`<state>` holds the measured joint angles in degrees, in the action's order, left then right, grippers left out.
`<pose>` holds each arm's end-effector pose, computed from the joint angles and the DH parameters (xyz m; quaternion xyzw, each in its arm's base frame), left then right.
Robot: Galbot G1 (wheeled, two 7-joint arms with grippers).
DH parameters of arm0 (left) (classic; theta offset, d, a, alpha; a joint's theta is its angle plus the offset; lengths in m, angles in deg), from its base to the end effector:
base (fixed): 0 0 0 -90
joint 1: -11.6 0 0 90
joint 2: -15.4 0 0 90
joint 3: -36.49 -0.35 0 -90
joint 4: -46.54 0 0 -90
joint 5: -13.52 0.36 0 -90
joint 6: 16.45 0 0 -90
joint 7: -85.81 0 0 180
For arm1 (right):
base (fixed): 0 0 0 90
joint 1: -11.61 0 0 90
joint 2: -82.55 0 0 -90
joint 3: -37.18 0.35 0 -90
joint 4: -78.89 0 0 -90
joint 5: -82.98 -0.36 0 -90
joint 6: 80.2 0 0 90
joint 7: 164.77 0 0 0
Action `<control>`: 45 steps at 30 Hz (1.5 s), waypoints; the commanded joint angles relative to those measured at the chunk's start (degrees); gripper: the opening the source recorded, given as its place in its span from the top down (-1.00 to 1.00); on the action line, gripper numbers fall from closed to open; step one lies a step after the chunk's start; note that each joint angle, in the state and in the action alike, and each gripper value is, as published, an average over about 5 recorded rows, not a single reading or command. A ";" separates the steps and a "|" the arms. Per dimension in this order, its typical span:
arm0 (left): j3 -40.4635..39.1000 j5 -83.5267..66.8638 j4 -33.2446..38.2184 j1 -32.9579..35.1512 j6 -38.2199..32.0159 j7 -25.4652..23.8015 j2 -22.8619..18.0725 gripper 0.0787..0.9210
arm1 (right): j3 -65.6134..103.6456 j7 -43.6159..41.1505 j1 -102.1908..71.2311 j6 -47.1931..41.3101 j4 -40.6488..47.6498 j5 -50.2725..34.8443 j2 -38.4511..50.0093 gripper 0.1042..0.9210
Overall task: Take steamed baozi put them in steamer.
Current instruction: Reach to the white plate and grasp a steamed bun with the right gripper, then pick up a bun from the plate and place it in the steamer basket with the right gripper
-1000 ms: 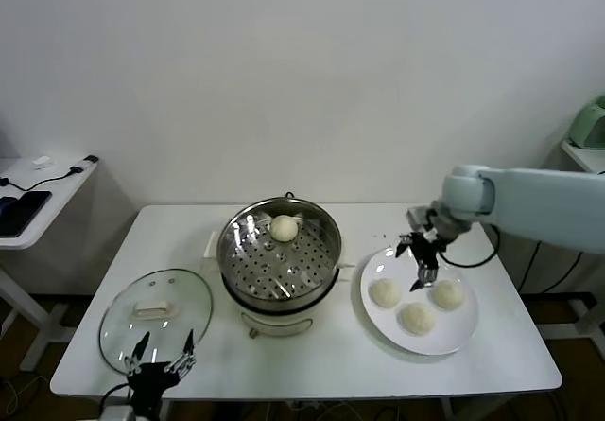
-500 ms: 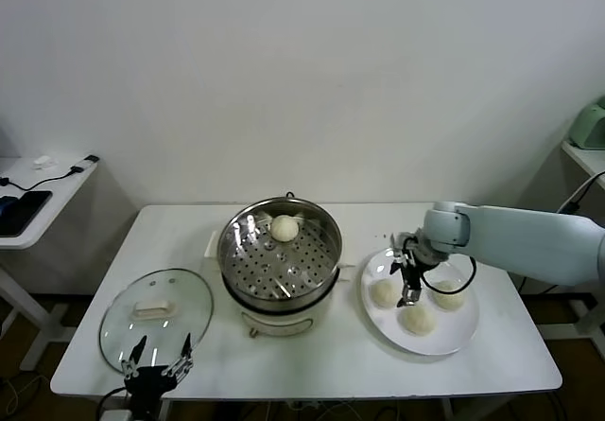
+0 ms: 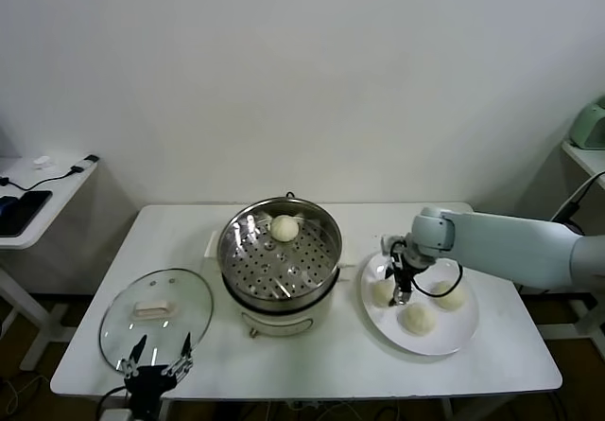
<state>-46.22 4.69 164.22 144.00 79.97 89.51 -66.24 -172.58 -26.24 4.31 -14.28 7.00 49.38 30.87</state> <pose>0.1156 0.0666 -0.3424 0.0524 -0.9826 -0.0242 0.1764 0.5206 -0.0534 -0.2379 0.4915 -0.5664 0.4817 0.4534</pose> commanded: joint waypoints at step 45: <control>-2.15 1.29 1.96 -0.03 0.26 0.01 -0.78 -0.77 | -2.68 10.79 21.21 -9.71 -2.72 -31.11 -33.56 -0.16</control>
<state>-48.31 5.93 166.02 143.90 80.30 89.49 -67.14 -177.15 -20.29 32.17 -20.66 -0.95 19.66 5.10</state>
